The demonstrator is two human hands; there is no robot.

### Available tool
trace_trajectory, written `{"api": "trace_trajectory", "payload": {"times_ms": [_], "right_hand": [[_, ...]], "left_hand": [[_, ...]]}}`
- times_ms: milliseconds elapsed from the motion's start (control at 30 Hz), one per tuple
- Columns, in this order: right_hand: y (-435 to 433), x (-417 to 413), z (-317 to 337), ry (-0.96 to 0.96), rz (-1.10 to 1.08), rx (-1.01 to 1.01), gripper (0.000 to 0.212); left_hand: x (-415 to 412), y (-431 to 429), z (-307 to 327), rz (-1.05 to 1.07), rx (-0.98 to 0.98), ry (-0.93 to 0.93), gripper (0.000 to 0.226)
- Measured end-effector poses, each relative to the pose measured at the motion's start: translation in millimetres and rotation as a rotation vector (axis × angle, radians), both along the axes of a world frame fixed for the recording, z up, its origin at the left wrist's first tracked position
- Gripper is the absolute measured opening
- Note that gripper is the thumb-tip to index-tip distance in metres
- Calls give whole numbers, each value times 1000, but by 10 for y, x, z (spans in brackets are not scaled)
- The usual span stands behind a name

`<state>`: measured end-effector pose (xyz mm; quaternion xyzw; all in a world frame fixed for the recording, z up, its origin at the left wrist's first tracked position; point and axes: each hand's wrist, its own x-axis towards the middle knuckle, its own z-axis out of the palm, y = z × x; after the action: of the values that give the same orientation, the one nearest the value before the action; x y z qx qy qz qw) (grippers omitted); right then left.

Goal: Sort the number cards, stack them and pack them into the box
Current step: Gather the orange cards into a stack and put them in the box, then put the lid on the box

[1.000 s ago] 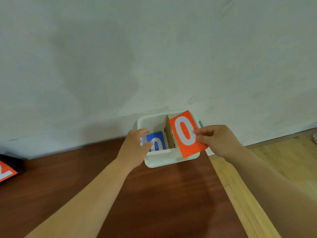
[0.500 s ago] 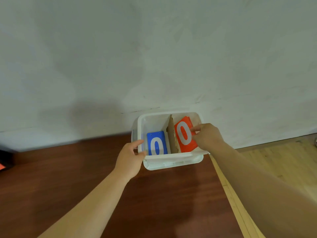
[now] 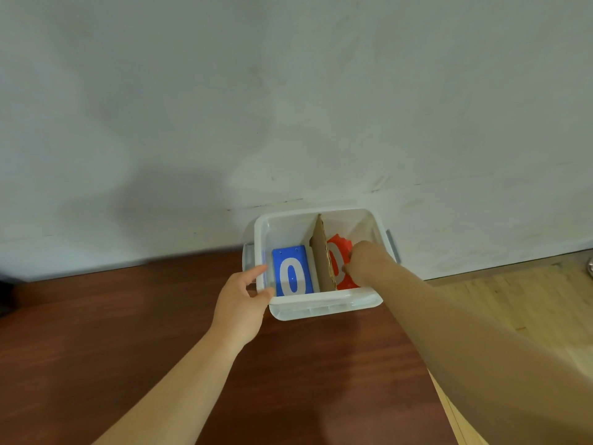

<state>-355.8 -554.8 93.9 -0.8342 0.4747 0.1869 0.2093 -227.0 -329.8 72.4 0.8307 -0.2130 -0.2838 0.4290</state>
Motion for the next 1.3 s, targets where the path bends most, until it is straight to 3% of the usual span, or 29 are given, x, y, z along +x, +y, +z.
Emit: {"api": "trace_trajectory", "payload": {"times_ms": [67,167,300,433,567,867,1067,1300], "right_hand": [[24,-31,47,-18,32,-39,26],[69,-179,133,-195,-15,-127,28],[-41,-445,89,-390,-58,-429,39],[-59,-546,102,-522,-201,-74,52],[109,-698,134,-543,-286,-12,66],[774,-1220,145,-596,-294,58,63],[1015,-1474,114,-597,-317,108,59],[1322,-1849,-72,-589,-375,225,53]], "left_hand": [[7,16,3,-1,-4,3,48],[7,38,-1,-8,5,1,48],[-5,43,28,-21,9,-10,47],[-12,74,114,-74,56,-40,54],[-39,246,256,-120,92,-7,70],[-485,1045,389,-229,103,151,99],[-794,1399,350,-223,157,156,97],[-1027,1642,381,-274,388,-38,68]]}}
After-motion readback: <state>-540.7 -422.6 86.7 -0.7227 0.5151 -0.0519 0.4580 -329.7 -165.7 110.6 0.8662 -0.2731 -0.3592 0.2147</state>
